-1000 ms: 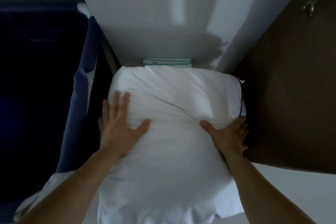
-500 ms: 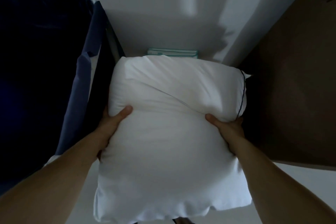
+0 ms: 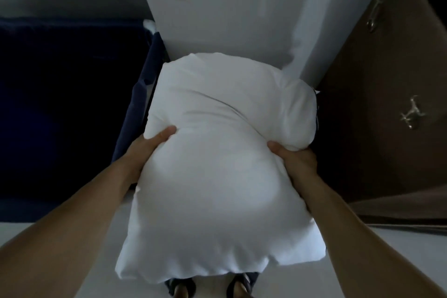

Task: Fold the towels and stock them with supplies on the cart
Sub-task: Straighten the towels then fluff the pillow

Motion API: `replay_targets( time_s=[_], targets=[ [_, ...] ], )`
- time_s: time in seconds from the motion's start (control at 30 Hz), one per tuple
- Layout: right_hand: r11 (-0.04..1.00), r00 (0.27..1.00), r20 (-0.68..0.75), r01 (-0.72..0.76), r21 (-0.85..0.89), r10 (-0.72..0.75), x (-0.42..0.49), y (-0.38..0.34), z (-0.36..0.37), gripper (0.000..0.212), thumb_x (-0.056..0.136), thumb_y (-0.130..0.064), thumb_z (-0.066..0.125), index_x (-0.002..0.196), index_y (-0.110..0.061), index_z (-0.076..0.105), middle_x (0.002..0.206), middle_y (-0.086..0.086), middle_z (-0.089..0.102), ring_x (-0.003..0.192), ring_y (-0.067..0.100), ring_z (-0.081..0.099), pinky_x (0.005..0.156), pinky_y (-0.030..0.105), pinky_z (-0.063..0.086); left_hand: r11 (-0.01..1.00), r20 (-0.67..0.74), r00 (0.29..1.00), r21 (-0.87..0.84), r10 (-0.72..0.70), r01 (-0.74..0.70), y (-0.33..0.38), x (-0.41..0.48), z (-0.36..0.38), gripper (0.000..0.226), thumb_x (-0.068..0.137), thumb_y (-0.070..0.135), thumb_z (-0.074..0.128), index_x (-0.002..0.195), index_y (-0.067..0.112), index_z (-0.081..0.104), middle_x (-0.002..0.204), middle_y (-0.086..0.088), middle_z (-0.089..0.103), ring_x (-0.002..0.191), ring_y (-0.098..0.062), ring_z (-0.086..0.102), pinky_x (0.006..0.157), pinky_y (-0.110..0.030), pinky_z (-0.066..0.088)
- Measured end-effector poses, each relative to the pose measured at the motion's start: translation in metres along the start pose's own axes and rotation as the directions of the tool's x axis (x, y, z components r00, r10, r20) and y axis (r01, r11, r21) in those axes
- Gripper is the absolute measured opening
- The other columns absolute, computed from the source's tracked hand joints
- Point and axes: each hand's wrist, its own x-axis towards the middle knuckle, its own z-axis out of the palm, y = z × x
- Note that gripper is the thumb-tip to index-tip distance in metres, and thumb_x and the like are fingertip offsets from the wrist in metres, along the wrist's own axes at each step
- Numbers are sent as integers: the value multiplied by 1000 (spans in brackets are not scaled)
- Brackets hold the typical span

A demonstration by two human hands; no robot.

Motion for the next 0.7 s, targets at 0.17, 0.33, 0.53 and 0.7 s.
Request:
replay_targets(
  time_s=[0.17,0.33,0.53,0.7],
  targets=[
    [981,983,-76,175,87,-169,-50,-28,-24,116,40,-61,92,139,-17,51,113,-9,57,99,15,56,81,17,41,992,10,992,-22,126,-126,29,-58,-11,68,60,69,78,117,32,69,99,7,77,83,-14,75,67,-32,55],
    [966,969,-154,216,145,-194,-121,-33,-53,81,46,-52,95,114,-26,62,93,-17,65,79,2,61,60,14,43,974,92,969,-28,228,-226,43,-118,-21,50,69,60,74,108,29,69,89,8,77,72,-11,74,46,-20,54],
    [932,930,-247,318,172,-272,-220,-9,-87,54,49,-47,96,87,-35,59,91,-17,67,81,2,63,60,17,44,951,222,925,-44,308,-306,25,-182,-40,43,73,52,75,107,26,70,89,5,78,77,-15,74,49,-21,55],
    [916,898,-345,352,191,-273,-280,16,-130,60,49,-47,96,97,-31,63,92,-18,68,80,-1,63,59,15,44,944,311,893,-53,324,-324,18,-230,-25,51,66,56,77,105,24,71,86,4,77,71,-13,74,49,-22,55]
  ],
)
